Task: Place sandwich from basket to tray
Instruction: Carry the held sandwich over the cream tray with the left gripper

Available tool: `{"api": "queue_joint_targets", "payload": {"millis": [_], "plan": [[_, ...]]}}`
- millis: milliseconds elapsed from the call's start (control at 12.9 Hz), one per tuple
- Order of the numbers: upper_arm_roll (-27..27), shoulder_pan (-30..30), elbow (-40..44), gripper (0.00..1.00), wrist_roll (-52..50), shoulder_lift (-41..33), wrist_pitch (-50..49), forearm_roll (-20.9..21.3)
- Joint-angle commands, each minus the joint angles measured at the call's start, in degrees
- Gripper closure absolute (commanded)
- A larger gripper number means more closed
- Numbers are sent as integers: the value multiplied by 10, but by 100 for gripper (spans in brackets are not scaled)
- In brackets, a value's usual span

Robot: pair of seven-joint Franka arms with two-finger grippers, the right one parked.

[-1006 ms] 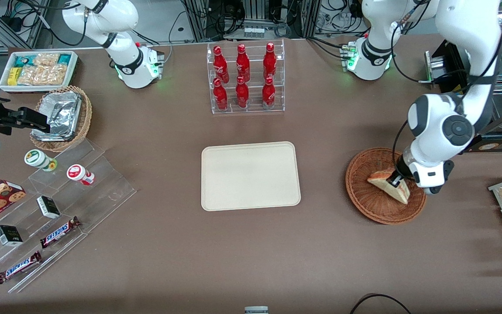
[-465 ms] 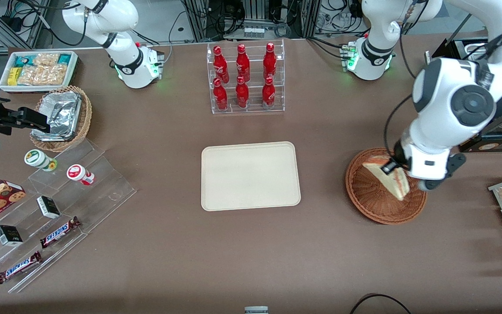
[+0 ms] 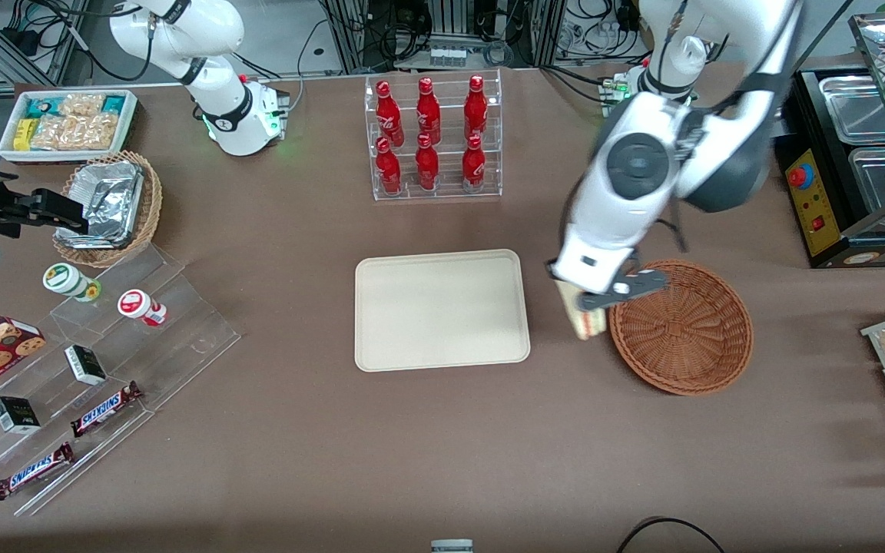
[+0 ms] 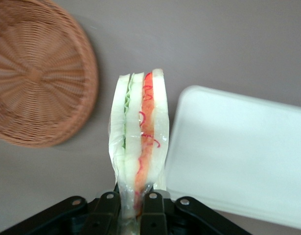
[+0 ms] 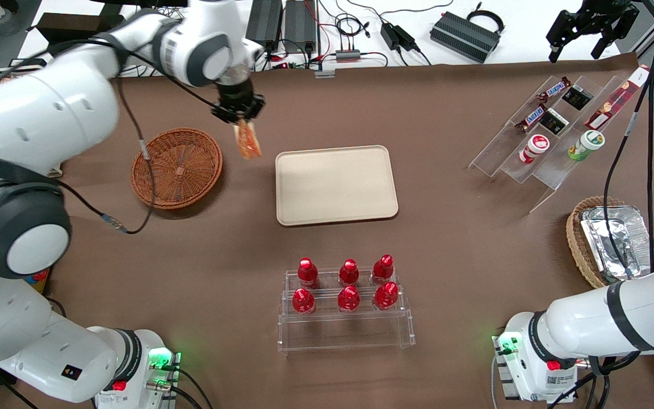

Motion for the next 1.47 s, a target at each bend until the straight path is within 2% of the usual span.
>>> {"api": "queue_joint_targets", "payload": {"millis": [0,232,387,774,1394], "plan": [[8,-57,81,100,2,74,-8,3],[9,-115,125,100,-14,141,30,-10],[8,-132,148,100,-45,182,87,-10],[9,-175,158,100,-44,229,109,-7],[9,-184,157,100,-45,262,153,-2]]}}
